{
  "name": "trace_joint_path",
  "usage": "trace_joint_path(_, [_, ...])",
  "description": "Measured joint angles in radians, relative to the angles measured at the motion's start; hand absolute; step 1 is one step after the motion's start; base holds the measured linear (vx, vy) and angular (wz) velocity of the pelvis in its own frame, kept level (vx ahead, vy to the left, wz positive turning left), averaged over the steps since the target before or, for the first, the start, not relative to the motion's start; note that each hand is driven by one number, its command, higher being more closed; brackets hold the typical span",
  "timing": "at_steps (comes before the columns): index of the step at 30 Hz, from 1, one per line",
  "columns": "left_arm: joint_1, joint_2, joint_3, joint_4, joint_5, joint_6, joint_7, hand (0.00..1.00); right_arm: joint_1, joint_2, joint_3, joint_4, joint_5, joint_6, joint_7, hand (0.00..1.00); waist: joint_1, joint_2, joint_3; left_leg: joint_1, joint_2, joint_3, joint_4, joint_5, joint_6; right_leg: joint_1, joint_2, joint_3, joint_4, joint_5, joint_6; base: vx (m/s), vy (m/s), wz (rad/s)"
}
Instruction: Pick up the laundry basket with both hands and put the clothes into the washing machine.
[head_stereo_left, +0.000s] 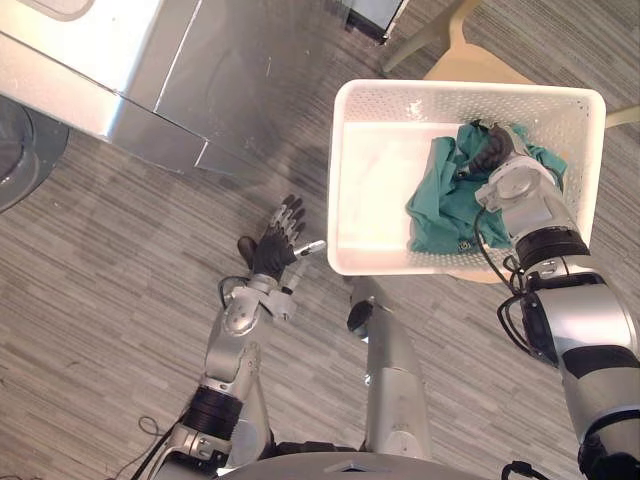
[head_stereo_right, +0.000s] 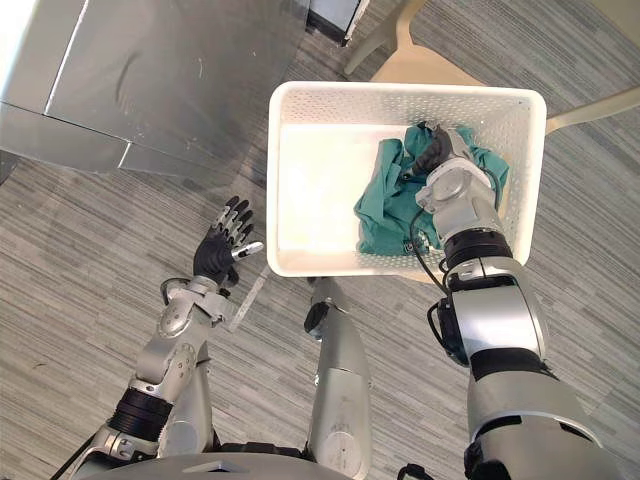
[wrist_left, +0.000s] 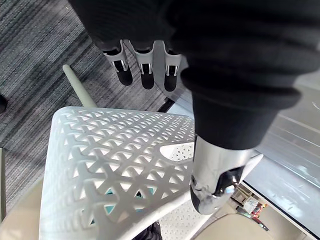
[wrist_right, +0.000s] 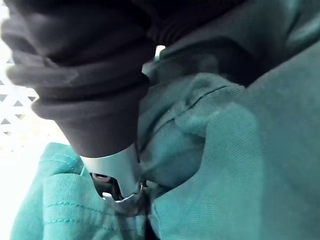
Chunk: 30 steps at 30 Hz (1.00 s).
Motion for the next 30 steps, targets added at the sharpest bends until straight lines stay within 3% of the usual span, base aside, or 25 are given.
trace_joint_path(5, [-0.012, -0.005, -0.019, 0.008, 0.0, 0.0, 0.0, 0.0, -0.044, -0.035, 0.0, 0.088, 0.042, -0.001, -0.045, 1.0, 0.014, 0.0, 0.0, -0.001, -0.007, 0.003, -0.036, 0.037, -0.013, -0.015, 0.001, -0.007, 0.001, 0.0, -0.004, 0.0, -0.055, 0.06])
trace_joint_path(7, [-0.013, -0.023, -0.037, 0.013, -0.011, 0.0, -0.001, 0.0, -0.038, -0.034, -0.003, 0.118, 0.091, -0.001, -0.083, 1.0, 0.022, 0.0, 0.0, 0.0, -0.006, 0.002, -0.032, 0.045, -0.001, -0.015, 0.001, -0.008, 0.007, 0.005, -0.006, 0.03, -0.043, 0.01])
trace_joint_path(14, [-0.02, -0.04, -0.043, 0.014, -0.04, -0.005, -0.013, 0.0, 0.001, -0.03, -0.073, 0.104, 0.342, -0.004, -0.141, 1.0, 0.028, 0.003, -0.002, 0.011, 0.019, -0.003, 0.04, 0.007, 0.009, 0.009, 0.002, -0.005, 0.047, -0.013, -0.002, 0.0, -0.029, -0.06])
trace_joint_path(16, [-0.021, -0.04, -0.043, 0.023, -0.04, -0.006, -0.013, 0.0, 0.021, -0.03, -0.113, 0.03, 0.402, -0.002, -0.154, 1.0, 0.026, 0.003, -0.002, 0.023, 0.026, -0.003, 0.055, -0.007, 0.007, 0.026, 0.003, -0.003, 0.047, -0.019, 0.003, -0.03, -0.021, -0.1])
trace_joint_path(22, [-0.026, -0.023, -0.059, 0.03, -0.046, -0.009, -0.01, 0.0, 0.148, -0.026, -0.235, -0.44, 0.549, -0.017, -0.207, 1.0, 0.016, 0.003, -0.002, 0.052, 0.042, -0.003, 0.079, -0.032, 0.008, 0.084, 0.02, -0.002, 0.0, 0.001, 0.007, -0.03, -0.013, -0.08])
trace_joint_path(26, [-0.027, -0.004, -0.088, 0.027, -0.058, -0.009, -0.01, 0.0, 0.177, 0.015, -0.297, -0.55, 0.566, -0.023, -0.221, 1.0, 0.011, 0.002, -0.003, 0.074, 0.06, -0.003, 0.113, -0.046, 0.011, 0.113, 0.031, 0.002, 0.003, 0.005, 0.013, 0.0, -0.009, -0.12])
trace_joint_path(30, [-0.025, 0.013, -0.111, 0.027, -0.058, -0.009, -0.012, 0.0, 0.246, 0.02, -0.337, -0.605, 0.66, -0.04, -0.223, 1.0, 0.009, 0.002, -0.003, 0.077, 0.078, -0.004, 0.158, -0.074, 0.012, 0.121, 0.034, 0.009, 0.024, -0.003, 0.017, 0.01, 0.014, -0.09])
